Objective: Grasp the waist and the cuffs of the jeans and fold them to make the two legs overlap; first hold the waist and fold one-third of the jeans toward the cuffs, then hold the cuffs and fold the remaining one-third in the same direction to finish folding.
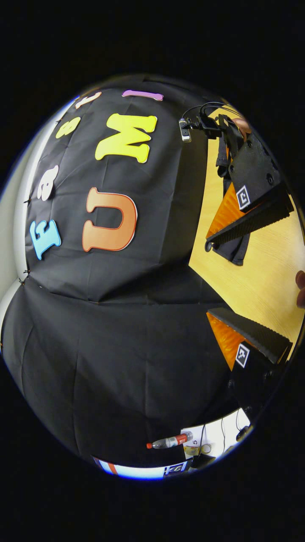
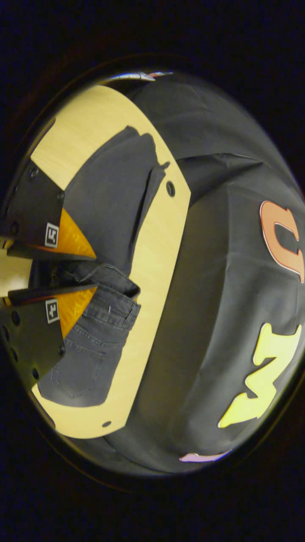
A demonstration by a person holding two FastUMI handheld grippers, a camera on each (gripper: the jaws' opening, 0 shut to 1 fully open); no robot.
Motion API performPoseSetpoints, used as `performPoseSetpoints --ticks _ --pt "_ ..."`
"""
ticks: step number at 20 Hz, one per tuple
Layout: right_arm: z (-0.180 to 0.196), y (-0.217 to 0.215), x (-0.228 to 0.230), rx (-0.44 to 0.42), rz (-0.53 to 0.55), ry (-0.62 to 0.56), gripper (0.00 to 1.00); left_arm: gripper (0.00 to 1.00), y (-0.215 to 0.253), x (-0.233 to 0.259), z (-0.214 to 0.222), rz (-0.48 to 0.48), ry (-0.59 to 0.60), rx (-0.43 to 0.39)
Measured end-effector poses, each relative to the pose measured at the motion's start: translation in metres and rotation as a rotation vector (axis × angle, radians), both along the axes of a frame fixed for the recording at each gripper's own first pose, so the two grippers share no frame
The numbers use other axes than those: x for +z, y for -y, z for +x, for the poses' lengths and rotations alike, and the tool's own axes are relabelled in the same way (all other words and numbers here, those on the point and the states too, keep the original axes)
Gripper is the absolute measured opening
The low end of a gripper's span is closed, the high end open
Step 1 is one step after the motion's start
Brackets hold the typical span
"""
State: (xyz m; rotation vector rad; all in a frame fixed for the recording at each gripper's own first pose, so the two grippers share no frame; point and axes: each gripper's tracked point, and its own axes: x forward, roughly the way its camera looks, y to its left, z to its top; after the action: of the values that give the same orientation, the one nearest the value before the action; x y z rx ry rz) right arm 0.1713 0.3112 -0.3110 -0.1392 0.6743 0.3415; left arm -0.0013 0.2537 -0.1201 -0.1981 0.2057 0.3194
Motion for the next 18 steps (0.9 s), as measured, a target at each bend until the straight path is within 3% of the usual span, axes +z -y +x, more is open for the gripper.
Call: performPoseSetpoints --ticks 2,3,6,7,9,11,14,18 --pt "-0.009 -0.001 0.014 0.027 0.017 -0.001 0.41 0.98 0.001 -0.010 0.005 -0.018 -0.020 -0.014" --pt "-0.011 -0.001 0.018 0.036 0.028 0.002 0.54 0.98 0.002 -0.008 0.008 -0.023 -0.010 -0.020" --pt "-0.030 0.006 0.058 0.061 0.090 0.008 0.61 0.99 0.011 -0.001 0.026 -0.039 0.051 -0.071" --pt "-0.036 0.012 0.074 0.081 0.107 0.015 0.78 0.99 0.014 -0.006 0.030 -0.069 0.057 -0.097" --pt "-0.050 0.030 0.109 0.105 0.127 0.044 0.88 0.98 0.019 -0.031 0.042 -0.164 0.010 -0.128" --pt "-0.063 0.052 0.133 0.092 0.151 0.036 0.98 0.99 0.034 -0.059 0.051 -0.319 -0.036 -0.164" --pt "-0.079 0.090 0.158 0.008 0.225 -0.040 0.98 0.99 0.057 -0.092 0.069 -0.615 -0.064 -0.167" --pt "-0.082 0.158 0.184 -0.121 0.237 -0.014 0.96 0.98 0.075 -0.132 0.097 -0.983 -0.087 -0.086"
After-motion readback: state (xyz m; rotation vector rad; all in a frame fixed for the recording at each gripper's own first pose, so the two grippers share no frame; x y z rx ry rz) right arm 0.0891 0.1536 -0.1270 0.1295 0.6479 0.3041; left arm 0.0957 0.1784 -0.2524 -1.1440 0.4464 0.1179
